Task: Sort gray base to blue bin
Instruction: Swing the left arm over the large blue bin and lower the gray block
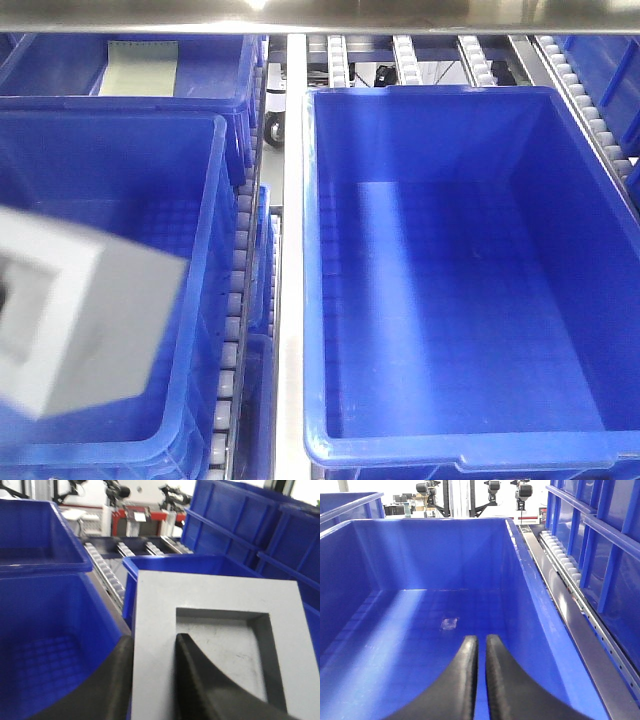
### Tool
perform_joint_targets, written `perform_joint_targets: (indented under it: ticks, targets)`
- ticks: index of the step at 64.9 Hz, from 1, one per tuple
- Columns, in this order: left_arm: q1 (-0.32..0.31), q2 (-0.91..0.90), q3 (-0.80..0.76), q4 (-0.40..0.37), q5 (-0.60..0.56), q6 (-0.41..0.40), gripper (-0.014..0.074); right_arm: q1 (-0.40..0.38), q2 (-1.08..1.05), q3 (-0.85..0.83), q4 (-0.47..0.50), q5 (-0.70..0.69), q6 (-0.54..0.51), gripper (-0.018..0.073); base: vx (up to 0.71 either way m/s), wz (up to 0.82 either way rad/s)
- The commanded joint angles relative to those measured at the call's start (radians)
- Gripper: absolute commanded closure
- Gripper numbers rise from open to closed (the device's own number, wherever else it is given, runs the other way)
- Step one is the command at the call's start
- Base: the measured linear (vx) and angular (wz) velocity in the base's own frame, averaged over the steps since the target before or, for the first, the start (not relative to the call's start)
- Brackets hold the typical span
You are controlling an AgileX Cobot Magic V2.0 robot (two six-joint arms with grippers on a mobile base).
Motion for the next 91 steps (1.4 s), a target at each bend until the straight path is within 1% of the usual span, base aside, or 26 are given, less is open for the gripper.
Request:
perform_joint_targets:
  ticks: [1, 5, 9, 15, 21, 32, 39, 44, 51, 64, 73, 82, 91]
  targets:
    - [-0.045, 0.104, -0.101, -0.076, -0.110, 0.060, 0.0589, -0.004, -0.009, -0.004, -0.006, -0.080, -0.007, 0.0564, 0.00, 0.00]
    - [-0.088, 0.174, -0.150, -0.120, -0.113, 0.117, 0.0589, -0.004, -0.009, -0.004, -0.006, -0.080, -0.007, 0.0564, 0.00, 0.00]
    - [-0.132, 0.235, -0.193, -0.149, -0.115, 0.165, 0.0589, -0.004, -0.009, -0.004, -0.006, -0.080, -0.007, 0.0564, 0.00, 0.00]
    - [-0.198, 0.323, -0.256, -0.156, -0.122, 0.205, 0.0589, -0.004, -0.009, -0.004, -0.006, -0.080, -0.007, 0.0564, 0.00, 0.00]
    - [-0.265, 0.404, -0.304, -0.156, -0.149, 0.208, 0.0589, -0.004, -0.009, -0.004, -0.006, -0.080, -0.007, 0.0564, 0.00, 0.00]
    - [-0.392, 0.558, -0.387, -0.156, -0.237, 0.205, 0.0589, -0.004, -0.009, -0.004, -0.006, -0.080, -0.007, 0.0564, 0.00, 0.00]
    - [-0.469, 0.646, -0.439, -0.174, -0.294, 0.203, 0.0589, -0.004, -0.009, -0.004, -0.006, -0.080, -0.007, 0.0564, 0.00, 0.00]
    - [-0.510, 0.705, -0.475, -0.173, -0.320, 0.203, 0.0589, -0.004, -0.009, -0.004, -0.006, -0.080, -0.007, 0.0564, 0.00, 0.00]
    - [-0.538, 0.800, -0.510, -0.172, -0.378, 0.204, 0.0589, -0.004, -0.009, -0.004, -0.006, -0.080, -0.007, 0.0564, 0.00, 0.00]
    - [-0.538, 1.050, -0.592, -0.172, -0.552, 0.203, 0.0583, -0.004, -0.009, -0.004, -0.006, -0.080, -0.007, 0.0564, 0.00, 0.00]
    - [-0.541, 1.181, -0.693, -0.172, -0.553, 0.178, 0.0574, -0.004, -0.009, -0.004, -0.006, -0.080, -0.007, 0.0564, 0.00, 0.00]
    - [-0.541, 1.296, -0.761, -0.172, -0.549, 0.178, 0.0568, -0.004, -0.009, -0.004, -0.006, -0.080, -0.007, 0.0564, 0.00, 0.00]
    - [-0.558, 1.391, -0.809, -0.172, -0.534, 0.178, 0.0558, -0.004, -0.009, -0.004, -0.006, -0.080, -0.007, 0.0564, 0.00, 0.00]
